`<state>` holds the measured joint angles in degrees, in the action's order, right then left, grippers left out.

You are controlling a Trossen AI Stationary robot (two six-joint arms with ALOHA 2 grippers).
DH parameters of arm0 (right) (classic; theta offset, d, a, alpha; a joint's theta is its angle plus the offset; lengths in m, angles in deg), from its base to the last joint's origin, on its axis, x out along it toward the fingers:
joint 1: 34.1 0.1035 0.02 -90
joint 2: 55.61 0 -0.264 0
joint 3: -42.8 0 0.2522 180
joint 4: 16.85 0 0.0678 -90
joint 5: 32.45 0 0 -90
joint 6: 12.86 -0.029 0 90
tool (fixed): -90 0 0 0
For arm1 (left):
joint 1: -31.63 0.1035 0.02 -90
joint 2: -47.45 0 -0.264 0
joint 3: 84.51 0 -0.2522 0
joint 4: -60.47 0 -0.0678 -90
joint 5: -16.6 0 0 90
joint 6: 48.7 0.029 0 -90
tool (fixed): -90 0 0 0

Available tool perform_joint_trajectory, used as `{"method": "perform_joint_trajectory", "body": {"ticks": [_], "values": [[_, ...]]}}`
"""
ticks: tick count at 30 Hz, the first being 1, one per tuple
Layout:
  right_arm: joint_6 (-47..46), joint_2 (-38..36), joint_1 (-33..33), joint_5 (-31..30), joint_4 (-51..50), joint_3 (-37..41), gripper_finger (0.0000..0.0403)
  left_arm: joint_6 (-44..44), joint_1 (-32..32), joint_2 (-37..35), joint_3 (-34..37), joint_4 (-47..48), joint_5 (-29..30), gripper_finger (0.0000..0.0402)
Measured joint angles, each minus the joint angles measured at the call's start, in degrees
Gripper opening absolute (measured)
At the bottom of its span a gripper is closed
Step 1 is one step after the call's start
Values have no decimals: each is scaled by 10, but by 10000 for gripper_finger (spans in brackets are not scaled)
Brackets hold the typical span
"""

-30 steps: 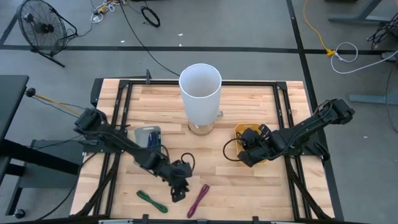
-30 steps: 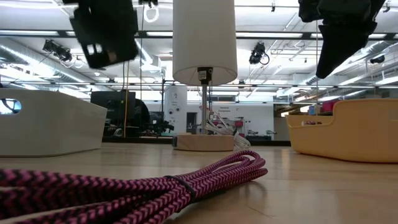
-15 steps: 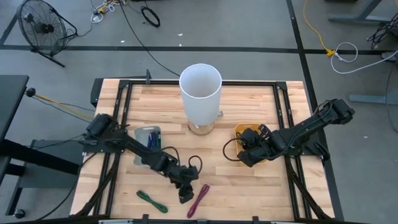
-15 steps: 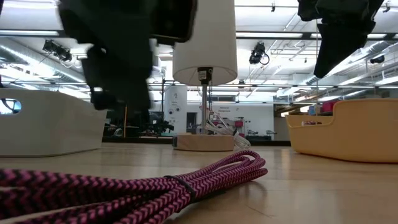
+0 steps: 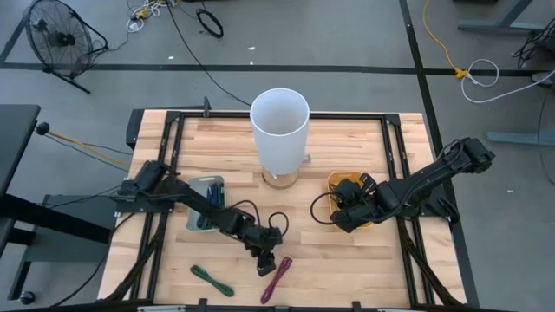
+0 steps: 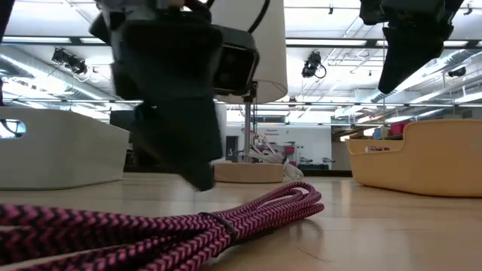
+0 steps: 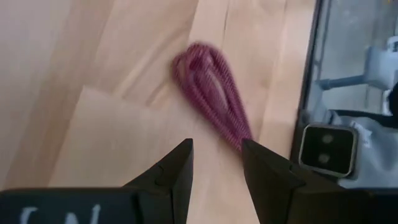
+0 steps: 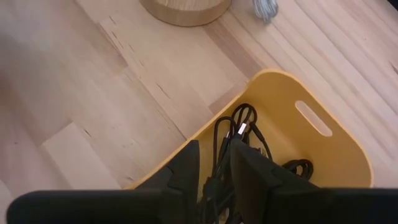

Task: Pick & Place USB Port
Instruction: Put the pink patterned USB charger into the gray bin

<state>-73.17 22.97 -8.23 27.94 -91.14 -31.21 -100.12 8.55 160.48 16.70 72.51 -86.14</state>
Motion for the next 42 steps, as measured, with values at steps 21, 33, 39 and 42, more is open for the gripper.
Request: {"method": "perform_joint_trajectory", "body": {"ticks": [21, 33, 39, 42], "values": [[13, 0, 0, -10, 15, 0, 91, 50, 29, 81, -47, -76, -50, 140], [13, 0, 0, -10, 15, 0, 91, 86, 37, 94, -57, -58, -39, 140], [13, 0, 0, -10, 17, 0, 91, 82, 37, 102, -66, -58, -50, 140], [13, 0, 0, -10, 17, 0, 91, 86, 36, 104, -78, -53, -49, 140]]}}
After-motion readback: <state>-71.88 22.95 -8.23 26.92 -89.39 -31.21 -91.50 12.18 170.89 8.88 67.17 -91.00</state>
